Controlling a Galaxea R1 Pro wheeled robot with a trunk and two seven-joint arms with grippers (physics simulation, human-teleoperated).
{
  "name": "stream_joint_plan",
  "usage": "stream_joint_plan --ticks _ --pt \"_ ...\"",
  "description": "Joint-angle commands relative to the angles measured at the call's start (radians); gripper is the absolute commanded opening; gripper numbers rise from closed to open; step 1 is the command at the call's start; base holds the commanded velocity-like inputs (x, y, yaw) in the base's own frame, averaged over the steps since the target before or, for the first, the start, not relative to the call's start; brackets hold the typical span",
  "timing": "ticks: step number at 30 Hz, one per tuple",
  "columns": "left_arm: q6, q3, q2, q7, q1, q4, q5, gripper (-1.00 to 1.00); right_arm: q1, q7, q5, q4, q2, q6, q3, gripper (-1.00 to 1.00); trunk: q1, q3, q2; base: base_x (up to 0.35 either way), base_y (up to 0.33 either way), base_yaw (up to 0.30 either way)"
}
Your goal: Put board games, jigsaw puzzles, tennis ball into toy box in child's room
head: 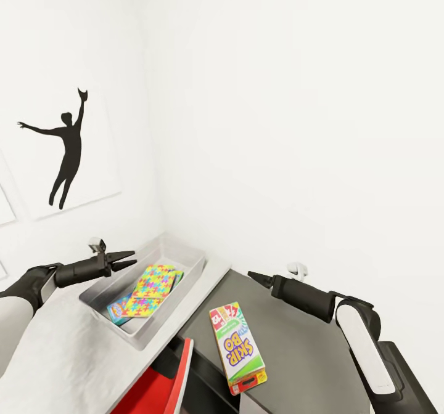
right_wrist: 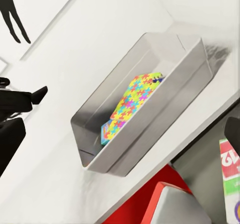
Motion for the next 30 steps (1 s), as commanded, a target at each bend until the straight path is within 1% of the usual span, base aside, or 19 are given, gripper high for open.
stream_joint_plan --ticks 1,6,10,11,14,21,30 --pt "0.013 0.002 0.001 -0.005 0.000 0.000 -0.004 1.00 -0.001 0.006 0.006 0.000 0.000 0.002 0.000 1.00 0.000 0.001 -0.001 0.000 0.000 -0.075" --pt "0.020 0.001 0.002 -0.005 0.000 -0.011 -0.004 1.00 -0.001 0.006 0.006 0.000 0.000 0.002 0.000 1.00 0.000 0.007 -0.001 0.000 0.000 -0.031" --pt "0.024 -0.015 0.002 -0.005 0.000 -0.031 -0.004 1.00 0.000 0.006 0.006 0.000 0.000 0.003 0.001 1.00 0.000 0.008 -0.001 0.000 0.000 -0.007" --pt "0.042 -0.052 0.001 -0.005 0.000 -0.043 -0.004 1.00 0.000 0.006 0.006 0.000 0.000 0.003 0.001 1.00 0.000 0.008 -0.001 0.000 0.000 -0.001" --pt "0.050 -0.071 0.001 -0.005 0.000 -0.056 -0.004 1.00 0.000 0.006 0.006 0.000 0.000 0.003 0.001 1.00 0.000 0.008 -0.001 -0.033 0.000 0.000" --pt "0.054 -0.080 0.001 -0.005 0.000 -0.066 -0.004 1.00 0.000 0.006 0.006 0.000 0.000 0.003 0.002 1.00 0.000 0.009 -0.001 -0.202 0.000 0.000" --pt "0.055 -0.081 0.001 -0.005 0.000 -0.067 -0.004 1.00 0.000 0.006 0.006 0.000 0.000 0.004 0.002 1.00 0.000 0.009 -0.001 -0.028 0.000 0.000"
